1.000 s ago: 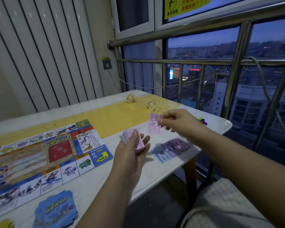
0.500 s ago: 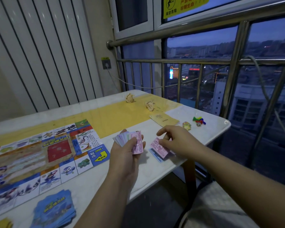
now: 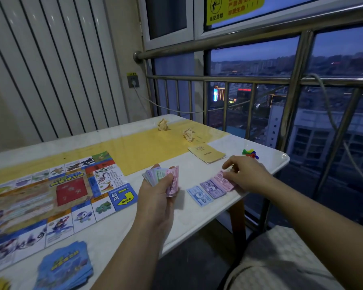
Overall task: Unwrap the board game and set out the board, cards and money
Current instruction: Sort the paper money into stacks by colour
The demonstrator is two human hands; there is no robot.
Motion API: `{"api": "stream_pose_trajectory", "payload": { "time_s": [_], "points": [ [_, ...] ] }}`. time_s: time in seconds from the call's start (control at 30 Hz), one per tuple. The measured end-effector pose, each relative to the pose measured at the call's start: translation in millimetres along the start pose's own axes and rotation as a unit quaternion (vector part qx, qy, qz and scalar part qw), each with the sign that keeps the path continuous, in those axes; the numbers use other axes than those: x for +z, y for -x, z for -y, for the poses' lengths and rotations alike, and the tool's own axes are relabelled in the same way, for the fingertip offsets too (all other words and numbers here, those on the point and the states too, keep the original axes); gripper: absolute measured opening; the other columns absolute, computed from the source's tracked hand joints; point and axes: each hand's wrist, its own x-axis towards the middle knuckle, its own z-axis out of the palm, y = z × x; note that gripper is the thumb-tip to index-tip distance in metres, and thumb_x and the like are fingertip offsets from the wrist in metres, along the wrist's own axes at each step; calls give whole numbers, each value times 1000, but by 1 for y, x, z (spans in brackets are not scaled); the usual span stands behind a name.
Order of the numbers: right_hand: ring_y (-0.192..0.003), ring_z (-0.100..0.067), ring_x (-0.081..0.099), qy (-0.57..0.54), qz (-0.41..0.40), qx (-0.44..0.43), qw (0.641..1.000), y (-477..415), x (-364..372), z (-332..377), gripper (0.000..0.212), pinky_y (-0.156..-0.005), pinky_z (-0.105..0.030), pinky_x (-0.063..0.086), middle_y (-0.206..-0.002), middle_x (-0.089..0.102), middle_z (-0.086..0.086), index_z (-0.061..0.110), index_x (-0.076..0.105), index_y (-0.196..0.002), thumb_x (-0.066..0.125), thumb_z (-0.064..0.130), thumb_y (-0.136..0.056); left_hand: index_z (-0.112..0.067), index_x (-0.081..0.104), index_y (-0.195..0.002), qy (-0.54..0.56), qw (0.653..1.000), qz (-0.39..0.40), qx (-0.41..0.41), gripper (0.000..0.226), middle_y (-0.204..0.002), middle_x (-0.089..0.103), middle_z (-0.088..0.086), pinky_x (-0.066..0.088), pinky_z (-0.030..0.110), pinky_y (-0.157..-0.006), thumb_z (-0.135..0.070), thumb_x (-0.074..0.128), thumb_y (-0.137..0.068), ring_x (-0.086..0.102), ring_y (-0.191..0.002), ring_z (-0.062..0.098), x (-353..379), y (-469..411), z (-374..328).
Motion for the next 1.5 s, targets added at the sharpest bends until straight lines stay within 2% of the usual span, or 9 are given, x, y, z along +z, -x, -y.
{"api": "stream_pose_trajectory", "payload": {
  "time_s": [0.1,0.2,0.5,0.7,0.9,1.1,1.3,1.4,1.5],
  "points": [
    [-94,-13,51,57,-31,-5,998,1,3,1,26,-92,-38,39,-90,54,10,31,59,-112,61,42,-88,-18,52,-123,-9,1000,10,-6,37,-98,65,6,50,16,-49,2,51,-92,61,-77,11,1,3,-1],
    [-85,-9,53,-58,-79,-55,994,9,-6,16,22,-74,-27,43,-87,56,10,26,63,-105,59,40,-90,-19,51,-125,-35,998,45,-12,39,-103,65,10,53,19,-56,2,52,-92,63,-81,15,2,6,0],
    [-68,-15,54,-292,93,-87,948,25,14,72,30,-64,-33,43,-77,66,-10,3,69,-81,70,33,-82,-20,50,-124,-67,993,97,-10,36,-110,67,13,54,22,-68,-8,57,-91,67,-96,18,1,12,-3],
    [-73,-11,55,-220,53,-65,972,10,-19,45,18,-66,-26,41,-80,64,1,16,68,-87,59,31,-90,-6,55,-108,18,997,11,-69,21,-83,63,9,43,25,-58,-1,40,-94,55,-66,14,5,6,-6],
    [-83,-14,60,-63,104,-58,991,-10,-29,18,25,-65,-23,44,-90,66,4,20,69,-102,71,34,-81,-10,46,-127,-9,998,35,-44,34,-100,68,13,53,24,-63,5,41,-97,67,-88,19,2,7,-3],
    [-75,-6,56,-6,88,-45,995,-17,-17,8,30,-58,-18,40,-82,61,10,22,67,-107,74,31,-80,-6,51,-125,-24,998,51,-21,33,-86,73,6,55,20,-59,1,51,-93,72,-78,14,1,8,-2],
    [-91,-10,52,76,26,-56,995,-17,-9,3,47,-76,-28,42,-98,54,11,29,59,-121,71,44,-78,-9,58,-112,-51,998,35,-20,22,-93,67,6,52,17,-55,-5,57,-91,69,-69,7,2,11,-3],
    [-90,-8,53,-38,-36,-104,993,-3,-14,22,35,-72,-23,43,-98,58,10,25,64,-114,62,44,-85,-13,59,-111,-73,996,38,-21,21,-93,67,2,50,15,-55,-8,59,-90,65,-75,7,3,10,-1],
    [-81,-3,60,-166,55,-143,974,17,-10,56,24,-65,-15,44,-85,66,12,24,68,-93,59,46,-86,-17,62,-105,-109,992,63,-15,16,-87,70,-2,49,17,-60,-11,60,-90,63,-80,9,3,12,-1]
  ]
}}
